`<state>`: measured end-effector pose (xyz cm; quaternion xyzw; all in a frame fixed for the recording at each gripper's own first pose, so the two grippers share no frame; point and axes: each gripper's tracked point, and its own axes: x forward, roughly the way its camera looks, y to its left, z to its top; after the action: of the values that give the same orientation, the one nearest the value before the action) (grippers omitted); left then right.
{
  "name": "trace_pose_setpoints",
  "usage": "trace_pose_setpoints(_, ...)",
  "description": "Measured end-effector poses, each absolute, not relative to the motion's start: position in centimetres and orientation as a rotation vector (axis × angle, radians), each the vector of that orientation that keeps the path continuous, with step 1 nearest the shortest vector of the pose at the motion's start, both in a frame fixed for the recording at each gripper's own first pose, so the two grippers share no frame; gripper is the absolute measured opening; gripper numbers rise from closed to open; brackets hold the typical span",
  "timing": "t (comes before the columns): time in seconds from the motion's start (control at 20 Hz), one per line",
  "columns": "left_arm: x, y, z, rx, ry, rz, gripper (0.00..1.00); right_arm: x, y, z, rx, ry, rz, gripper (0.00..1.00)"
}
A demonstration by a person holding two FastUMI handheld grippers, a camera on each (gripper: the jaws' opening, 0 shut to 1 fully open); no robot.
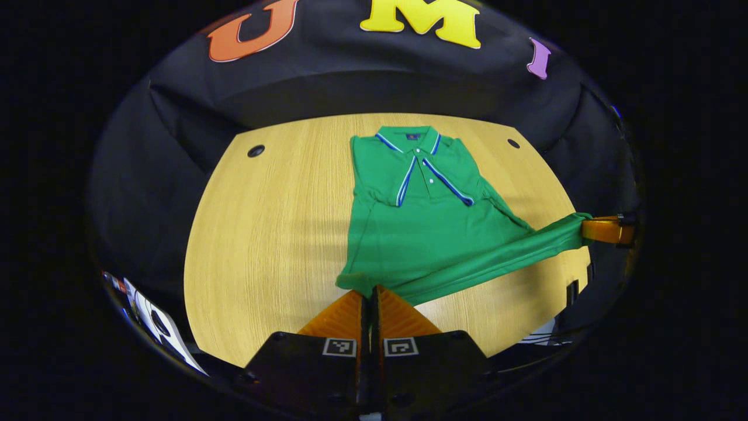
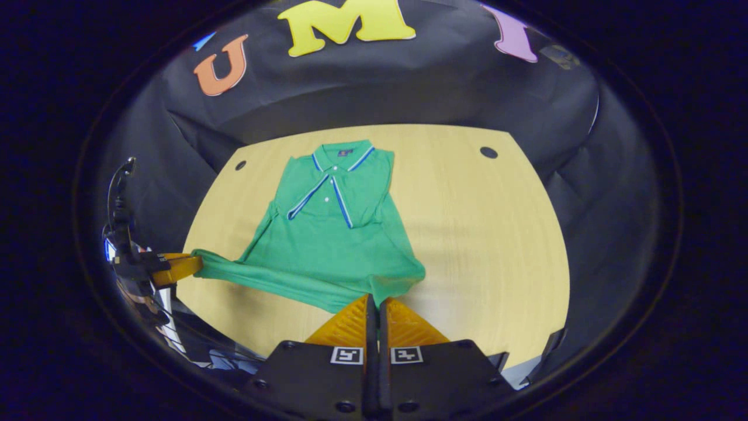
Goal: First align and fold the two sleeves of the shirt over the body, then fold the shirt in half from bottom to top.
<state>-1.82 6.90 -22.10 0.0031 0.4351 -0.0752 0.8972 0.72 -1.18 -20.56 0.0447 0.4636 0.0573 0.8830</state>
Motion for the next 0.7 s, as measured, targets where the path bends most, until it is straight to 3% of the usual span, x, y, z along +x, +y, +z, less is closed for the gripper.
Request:
trace_pose_setpoints(0.35,6.0,6.6,-18.3,-0.047,0.66,-0.098,0.03,7.5,-1.7,-19.6,0.129,0.836,0.097,0.02)
trace_pose_setpoints(0.7,14.9,7.0,-20.8,-0.094,0.556,-0.008,0.03,16.6,-1.3,-19.9,0.146,0.686,0.109,0.05)
